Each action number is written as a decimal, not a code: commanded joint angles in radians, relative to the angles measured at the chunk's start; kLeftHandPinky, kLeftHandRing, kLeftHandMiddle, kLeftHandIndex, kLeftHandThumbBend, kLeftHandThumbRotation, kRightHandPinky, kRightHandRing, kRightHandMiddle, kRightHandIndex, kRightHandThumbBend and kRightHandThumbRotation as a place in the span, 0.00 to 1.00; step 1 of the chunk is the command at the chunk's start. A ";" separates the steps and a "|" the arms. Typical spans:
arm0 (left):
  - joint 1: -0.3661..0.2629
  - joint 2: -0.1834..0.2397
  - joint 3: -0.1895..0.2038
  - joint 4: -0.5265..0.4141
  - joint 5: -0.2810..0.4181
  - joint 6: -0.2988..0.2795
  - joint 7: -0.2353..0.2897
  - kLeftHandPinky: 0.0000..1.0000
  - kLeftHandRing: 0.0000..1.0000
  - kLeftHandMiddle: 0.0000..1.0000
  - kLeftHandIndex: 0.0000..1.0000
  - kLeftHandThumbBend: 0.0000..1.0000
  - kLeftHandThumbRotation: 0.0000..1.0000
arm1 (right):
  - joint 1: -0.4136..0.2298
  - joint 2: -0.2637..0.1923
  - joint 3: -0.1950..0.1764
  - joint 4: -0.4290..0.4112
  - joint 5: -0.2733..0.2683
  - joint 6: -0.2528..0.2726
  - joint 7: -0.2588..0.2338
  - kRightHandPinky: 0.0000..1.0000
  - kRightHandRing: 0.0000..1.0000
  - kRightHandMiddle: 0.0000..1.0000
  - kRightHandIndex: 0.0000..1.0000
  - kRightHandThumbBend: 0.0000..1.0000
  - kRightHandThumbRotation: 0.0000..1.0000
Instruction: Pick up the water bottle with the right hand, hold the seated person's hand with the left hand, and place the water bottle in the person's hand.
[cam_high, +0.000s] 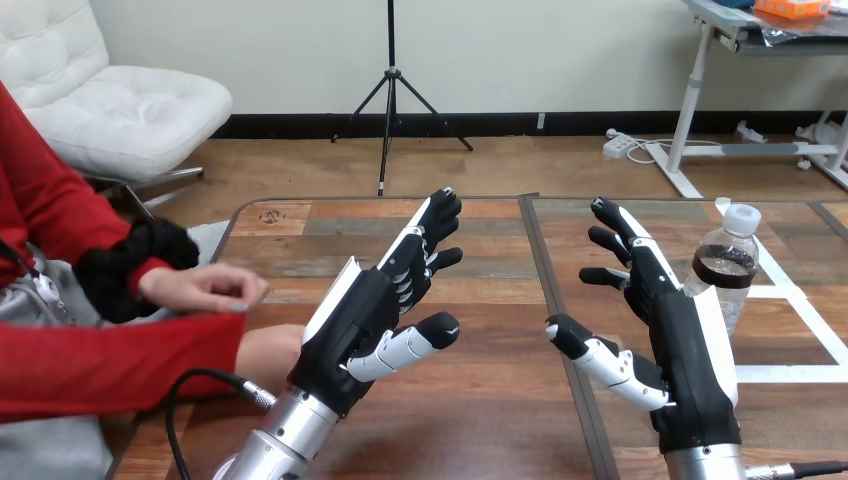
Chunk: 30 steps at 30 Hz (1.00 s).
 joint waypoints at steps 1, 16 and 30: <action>-0.042 -0.002 0.007 -0.029 -0.009 -0.010 -0.004 0.92 0.99 1.00 1.00 1.00 0.72 | -0.025 0.010 -0.001 -0.045 -0.002 -0.014 -0.009 0.72 0.89 0.93 0.90 1.00 0.69; -0.048 -0.012 0.008 -0.024 -0.029 0.008 -0.052 0.93 1.00 1.00 1.00 1.00 0.74 | 0.000 0.014 -0.013 -0.052 -0.030 -0.026 -0.043 0.72 0.88 0.92 0.90 1.00 0.71; -0.045 -0.033 0.010 -0.029 -0.039 0.022 -0.074 0.95 1.00 1.00 1.00 1.00 0.71 | 0.039 0.016 -0.042 -0.073 -0.081 -0.058 -0.119 0.68 0.86 0.90 0.89 1.00 0.70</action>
